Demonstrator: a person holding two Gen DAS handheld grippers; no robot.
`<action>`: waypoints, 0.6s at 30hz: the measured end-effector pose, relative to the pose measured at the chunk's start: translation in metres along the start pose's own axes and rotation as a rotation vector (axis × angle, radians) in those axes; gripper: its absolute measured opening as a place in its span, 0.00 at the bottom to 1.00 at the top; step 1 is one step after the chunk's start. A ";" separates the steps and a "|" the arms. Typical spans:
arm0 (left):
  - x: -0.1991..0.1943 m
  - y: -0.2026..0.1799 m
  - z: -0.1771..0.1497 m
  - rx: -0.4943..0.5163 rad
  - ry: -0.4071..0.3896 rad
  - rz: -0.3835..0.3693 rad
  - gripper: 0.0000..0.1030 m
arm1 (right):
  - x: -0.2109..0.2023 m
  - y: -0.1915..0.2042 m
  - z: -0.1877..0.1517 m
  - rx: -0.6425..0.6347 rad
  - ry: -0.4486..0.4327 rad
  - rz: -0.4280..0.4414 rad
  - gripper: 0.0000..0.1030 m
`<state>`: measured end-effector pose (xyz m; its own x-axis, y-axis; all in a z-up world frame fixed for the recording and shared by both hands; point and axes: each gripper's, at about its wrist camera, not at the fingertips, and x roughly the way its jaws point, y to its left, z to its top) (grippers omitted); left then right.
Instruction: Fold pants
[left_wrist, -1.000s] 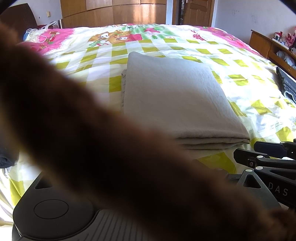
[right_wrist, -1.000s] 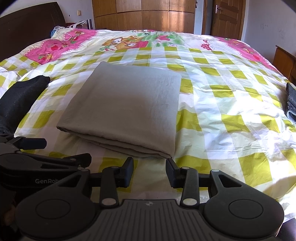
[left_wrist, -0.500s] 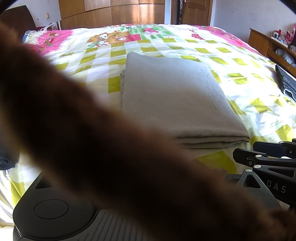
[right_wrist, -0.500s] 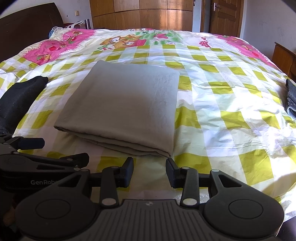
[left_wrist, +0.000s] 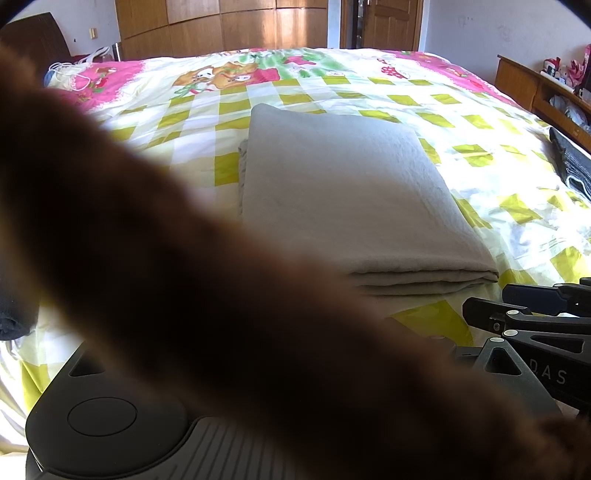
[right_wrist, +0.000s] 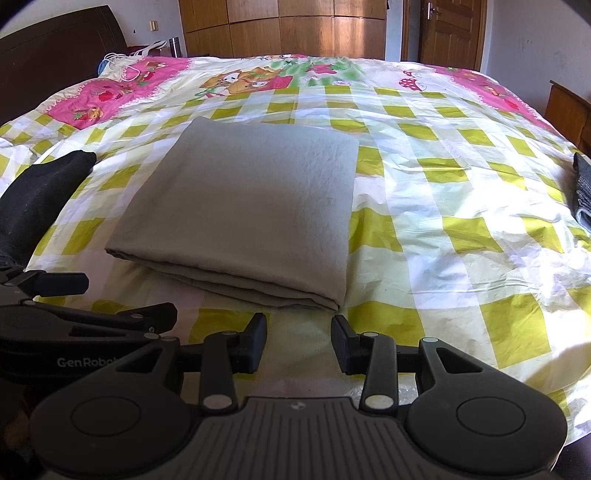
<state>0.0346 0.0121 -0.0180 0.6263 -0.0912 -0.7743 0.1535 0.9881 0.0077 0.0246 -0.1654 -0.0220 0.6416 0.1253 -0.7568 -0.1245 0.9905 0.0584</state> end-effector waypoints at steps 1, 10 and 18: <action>0.000 0.000 0.000 0.000 0.001 0.000 0.96 | 0.000 0.000 0.000 0.000 0.000 0.000 0.51; 0.000 -0.001 0.000 0.003 -0.002 0.002 0.96 | 0.000 0.000 0.000 0.000 -0.001 0.000 0.51; 0.000 -0.001 0.000 0.004 -0.003 0.003 0.96 | -0.001 0.001 0.000 0.001 -0.002 0.003 0.51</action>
<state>0.0345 0.0116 -0.0181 0.6288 -0.0889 -0.7725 0.1546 0.9879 0.0121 0.0242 -0.1648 -0.0215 0.6425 0.1280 -0.7555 -0.1254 0.9902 0.0612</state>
